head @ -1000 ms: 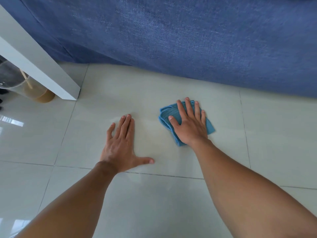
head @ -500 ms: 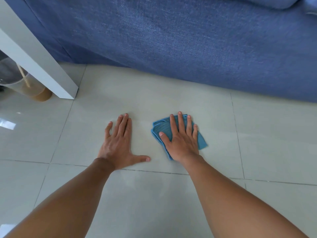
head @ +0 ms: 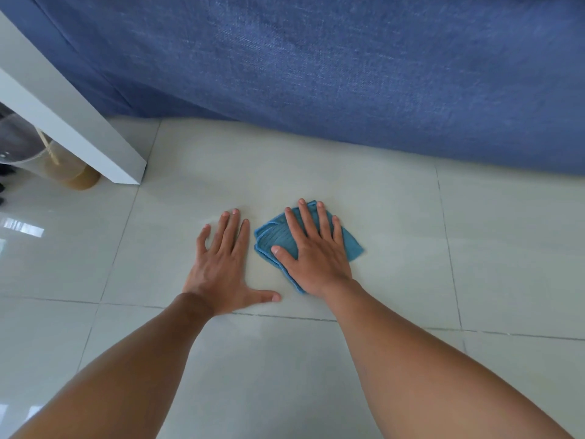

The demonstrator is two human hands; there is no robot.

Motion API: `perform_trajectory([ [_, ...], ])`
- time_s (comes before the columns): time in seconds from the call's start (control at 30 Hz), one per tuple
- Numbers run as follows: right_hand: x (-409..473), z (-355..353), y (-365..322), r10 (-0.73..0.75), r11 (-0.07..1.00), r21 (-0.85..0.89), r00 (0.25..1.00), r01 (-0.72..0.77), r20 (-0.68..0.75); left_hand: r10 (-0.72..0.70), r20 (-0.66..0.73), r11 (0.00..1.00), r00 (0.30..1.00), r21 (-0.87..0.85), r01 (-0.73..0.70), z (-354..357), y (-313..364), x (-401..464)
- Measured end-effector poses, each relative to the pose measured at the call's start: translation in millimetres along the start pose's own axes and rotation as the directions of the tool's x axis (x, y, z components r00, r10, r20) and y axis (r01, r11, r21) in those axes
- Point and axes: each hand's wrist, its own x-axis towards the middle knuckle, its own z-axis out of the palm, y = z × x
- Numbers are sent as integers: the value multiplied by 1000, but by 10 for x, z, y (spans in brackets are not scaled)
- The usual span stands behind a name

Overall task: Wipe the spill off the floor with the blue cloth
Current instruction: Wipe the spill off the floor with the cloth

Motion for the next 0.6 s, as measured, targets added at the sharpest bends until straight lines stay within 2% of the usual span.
perform_trajectory([
  [0.27,-461,16,348,1,1000,-13,998,-2,-56,-24,-29,999,999,-43,22,2,34,-13],
  [0.43,-528,-58,687,160,985,-41,981,-165,-107,-33,-30,998,999,-60,31,7,36,-8],
  [0.6,-278,-112,675,315,947,-19,938,-321,-144,-36,-40,998,999,-57,34,18,35,1],
])
